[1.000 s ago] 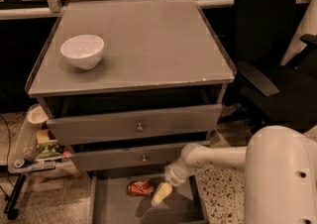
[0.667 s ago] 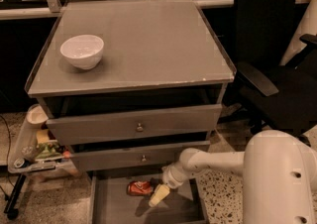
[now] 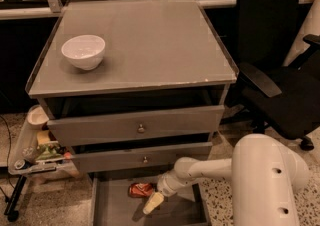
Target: Pick coke can from bottom drawer and place on counter
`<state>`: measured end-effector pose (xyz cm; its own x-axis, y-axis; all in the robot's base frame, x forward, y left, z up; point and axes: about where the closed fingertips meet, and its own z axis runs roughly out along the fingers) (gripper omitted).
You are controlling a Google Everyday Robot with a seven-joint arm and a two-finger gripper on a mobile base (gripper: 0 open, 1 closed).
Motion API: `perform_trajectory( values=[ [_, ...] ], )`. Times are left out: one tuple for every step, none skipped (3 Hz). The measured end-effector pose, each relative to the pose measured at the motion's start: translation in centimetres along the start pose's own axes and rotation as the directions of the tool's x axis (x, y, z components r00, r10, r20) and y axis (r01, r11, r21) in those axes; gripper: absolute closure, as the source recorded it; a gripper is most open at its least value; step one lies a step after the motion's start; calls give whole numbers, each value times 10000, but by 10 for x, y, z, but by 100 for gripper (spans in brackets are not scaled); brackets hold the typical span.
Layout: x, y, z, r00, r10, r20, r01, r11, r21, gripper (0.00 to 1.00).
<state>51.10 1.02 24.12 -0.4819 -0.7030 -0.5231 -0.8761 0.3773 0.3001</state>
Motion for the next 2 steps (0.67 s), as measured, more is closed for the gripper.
perform_trajectory(
  values=[
    [0,1,1,10000,14,-4,-14,10000,-19,0],
    [0,-4,19,9993,5,363,-7,10000,68,0]
  ],
)
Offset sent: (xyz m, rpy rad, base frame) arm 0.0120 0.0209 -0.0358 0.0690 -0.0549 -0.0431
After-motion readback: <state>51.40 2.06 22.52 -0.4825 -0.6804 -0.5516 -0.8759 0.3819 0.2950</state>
